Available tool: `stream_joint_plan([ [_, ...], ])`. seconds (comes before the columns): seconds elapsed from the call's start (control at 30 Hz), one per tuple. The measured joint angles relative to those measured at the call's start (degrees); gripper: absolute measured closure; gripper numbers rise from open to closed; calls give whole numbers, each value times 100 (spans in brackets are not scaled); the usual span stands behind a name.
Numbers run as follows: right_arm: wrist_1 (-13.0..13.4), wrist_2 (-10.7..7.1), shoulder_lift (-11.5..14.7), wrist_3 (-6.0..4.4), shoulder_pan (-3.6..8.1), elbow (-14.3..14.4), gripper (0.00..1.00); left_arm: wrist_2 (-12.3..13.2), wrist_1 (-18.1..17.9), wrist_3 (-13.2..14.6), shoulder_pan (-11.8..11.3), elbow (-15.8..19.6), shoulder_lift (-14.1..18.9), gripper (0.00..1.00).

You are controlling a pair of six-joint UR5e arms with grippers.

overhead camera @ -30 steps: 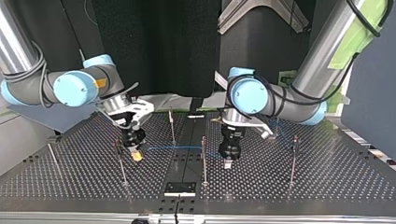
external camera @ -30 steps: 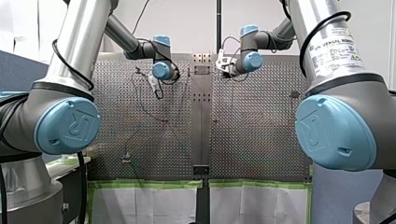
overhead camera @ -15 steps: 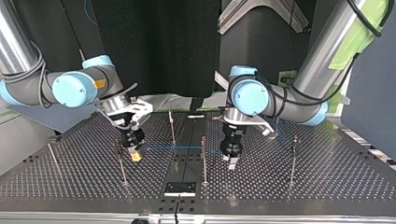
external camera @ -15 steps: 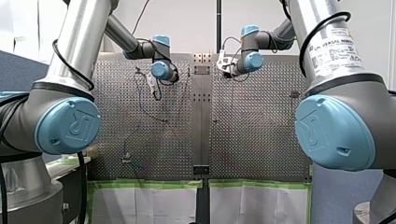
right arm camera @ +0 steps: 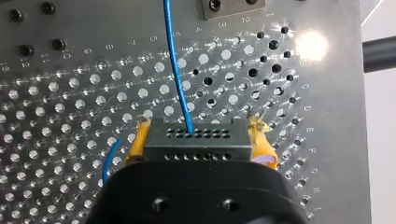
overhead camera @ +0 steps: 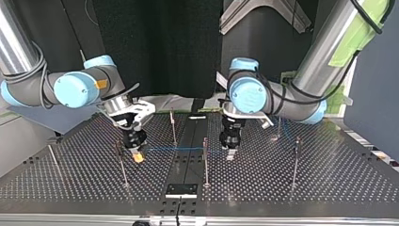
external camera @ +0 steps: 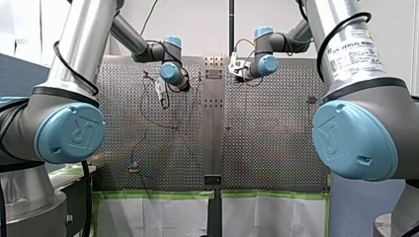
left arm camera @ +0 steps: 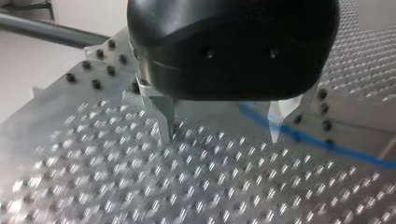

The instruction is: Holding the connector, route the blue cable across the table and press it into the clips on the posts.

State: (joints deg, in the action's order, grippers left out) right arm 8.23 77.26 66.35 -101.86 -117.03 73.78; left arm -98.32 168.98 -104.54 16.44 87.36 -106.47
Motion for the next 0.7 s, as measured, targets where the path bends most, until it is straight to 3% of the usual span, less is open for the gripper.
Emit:
stream_joint_plan([
  [0.7,-4,0,4,7,-8,1,100,6,314,83,500,537,1007,0],
])
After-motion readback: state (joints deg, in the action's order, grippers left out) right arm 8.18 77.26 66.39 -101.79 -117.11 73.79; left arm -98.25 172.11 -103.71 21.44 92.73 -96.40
